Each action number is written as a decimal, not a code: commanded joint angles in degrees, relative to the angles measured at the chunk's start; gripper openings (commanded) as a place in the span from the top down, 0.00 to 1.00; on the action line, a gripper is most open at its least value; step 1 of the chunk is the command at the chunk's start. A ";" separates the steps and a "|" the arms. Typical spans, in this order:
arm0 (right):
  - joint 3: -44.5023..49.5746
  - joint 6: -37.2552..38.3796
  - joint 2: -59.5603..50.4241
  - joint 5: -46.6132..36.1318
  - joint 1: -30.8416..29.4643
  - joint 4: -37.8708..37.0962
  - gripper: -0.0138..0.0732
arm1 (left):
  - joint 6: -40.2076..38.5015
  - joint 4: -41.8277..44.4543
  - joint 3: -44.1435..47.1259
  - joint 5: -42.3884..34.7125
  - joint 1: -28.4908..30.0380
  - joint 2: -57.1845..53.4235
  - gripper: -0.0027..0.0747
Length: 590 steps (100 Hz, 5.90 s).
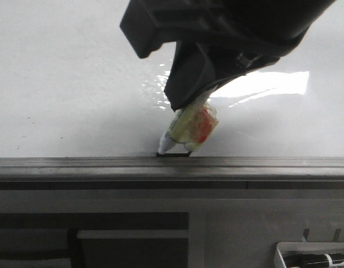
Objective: Write number 5 on whiteboard
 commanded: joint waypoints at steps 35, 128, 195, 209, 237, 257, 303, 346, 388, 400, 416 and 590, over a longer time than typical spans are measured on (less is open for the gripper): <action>-6.77 0.00 -8.59 1.96 0.99 -10.04 0.89 | -0.48 -1.16 -1.52 -4.34 0.13 0.45 0.99; -1.27 2.56 -7.60 -6.94 -3.98 -11.15 0.89 | -0.48 -1.16 -1.52 -4.44 0.13 0.45 0.99; -0.97 2.68 -4.74 -6.36 -6.26 -11.46 0.89 | -0.48 -1.16 -1.52 -4.44 0.13 0.45 0.99; -0.97 2.68 -4.74 -5.50 -6.26 -11.46 0.89 | -0.48 -1.16 -1.52 -4.44 0.13 0.45 0.99; -0.97 4.26 -4.74 -1.11 -6.26 -12.17 0.89 | -0.48 -1.16 -1.52 -4.44 0.13 0.45 0.99; -0.97 11.00 -4.74 3.50 -6.26 -17.19 0.89 | -0.48 -1.16 -1.52 -4.44 0.13 0.45 0.99; -0.97 13.40 -7.89 10.76 -6.26 -19.25 0.89 | -0.48 -1.16 -1.52 -4.44 0.13 0.45 0.99; -1.53 12.01 -17.02 -5.90 1.69 -19.29 0.89 | -0.48 -2.51 -3.41 -4.32 0.13 0.68 0.93; -0.76 -4.11 -14.52 -4.38 8.47 -10.03 0.92 | 29.05 -4.74 -20.44 15.54 0.13 22.35 0.40; -0.76 -9.98 -13.82 -1.53 8.50 -4.76 0.92 | 35.50 -9.57 -22.84 17.69 0.13 28.37 0.43; 0.05 -17.52 -13.77 0.70 8.50 1.17 0.92 | 44.11 -16.80 -24.45 18.95 0.13 33.27 0.43; 0.16 -32.14 -13.77 -7.32 11.86 14.62 0.92 | 54.13 -31.45 -24.56 24.35 0.13 44.56 0.99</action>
